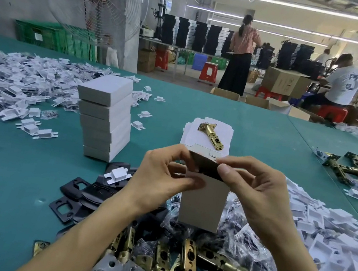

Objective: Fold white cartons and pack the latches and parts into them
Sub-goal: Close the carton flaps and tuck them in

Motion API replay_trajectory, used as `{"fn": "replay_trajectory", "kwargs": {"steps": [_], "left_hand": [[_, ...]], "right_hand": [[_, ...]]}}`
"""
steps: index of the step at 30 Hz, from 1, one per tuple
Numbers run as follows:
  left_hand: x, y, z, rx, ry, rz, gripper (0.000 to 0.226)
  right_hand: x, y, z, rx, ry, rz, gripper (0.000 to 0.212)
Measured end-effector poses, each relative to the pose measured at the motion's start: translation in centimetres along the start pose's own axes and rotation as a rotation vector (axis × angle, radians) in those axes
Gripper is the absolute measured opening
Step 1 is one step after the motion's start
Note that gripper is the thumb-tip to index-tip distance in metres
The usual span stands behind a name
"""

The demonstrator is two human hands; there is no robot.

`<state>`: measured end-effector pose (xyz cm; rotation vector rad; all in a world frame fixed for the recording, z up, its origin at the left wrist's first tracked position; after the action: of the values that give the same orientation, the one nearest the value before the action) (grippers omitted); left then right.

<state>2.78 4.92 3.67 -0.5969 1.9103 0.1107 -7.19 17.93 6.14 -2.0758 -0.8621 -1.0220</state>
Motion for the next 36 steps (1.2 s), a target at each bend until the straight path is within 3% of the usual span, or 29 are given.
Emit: {"fn": "replay_trajectory", "kwargs": {"steps": [2,5,15,20,23,28,32,36], "left_hand": [[-0.1,-0.2,0.0,-0.021,0.000,0.029,0.047],[0.0,-0.2,0.0,-0.007,-0.018,0.085,0.056],[0.7,-0.1,-0.2,0.005,-0.077,0.111,0.041],[0.8,0.1,-0.3,0.017,-0.094,0.170,0.042],[1.1,0.2,-0.2,0.025,-0.136,0.240,0.043],[1.8,0.4,-0.4,0.037,-0.200,0.291,0.016],[1.7,-0.2,-0.4,0.022,-0.182,0.208,0.019],[1.0,0.2,-0.4,0.039,-0.166,0.294,0.027]], "right_hand": [[0.1,-0.3,0.0,-0.003,0.002,0.004,0.007],[-0.1,-0.7,0.0,-0.023,0.009,0.039,0.022],[-1.0,-0.6,0.0,0.020,0.089,-0.037,0.035],[-1.8,-0.1,0.2,0.034,0.177,-0.212,0.015],[-1.9,0.1,0.1,0.028,0.193,-0.190,0.033],[-1.2,0.1,-0.1,0.035,0.133,-0.045,0.044],[-0.5,1.3,0.1,0.175,0.087,0.068,0.025],[0.1,0.9,0.1,0.099,0.048,0.058,0.014]]}}
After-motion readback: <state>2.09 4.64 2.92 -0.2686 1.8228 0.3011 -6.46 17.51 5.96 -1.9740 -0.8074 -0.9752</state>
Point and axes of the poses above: each hand's wrist, its own z-axis away from the middle knuckle, its own y-axis out of the palm, x = y × z, the point moved 9 cm from there along -z, towards the middle knuckle, and after that the axes turned 9 degrees about x, right-handed, at the moved point
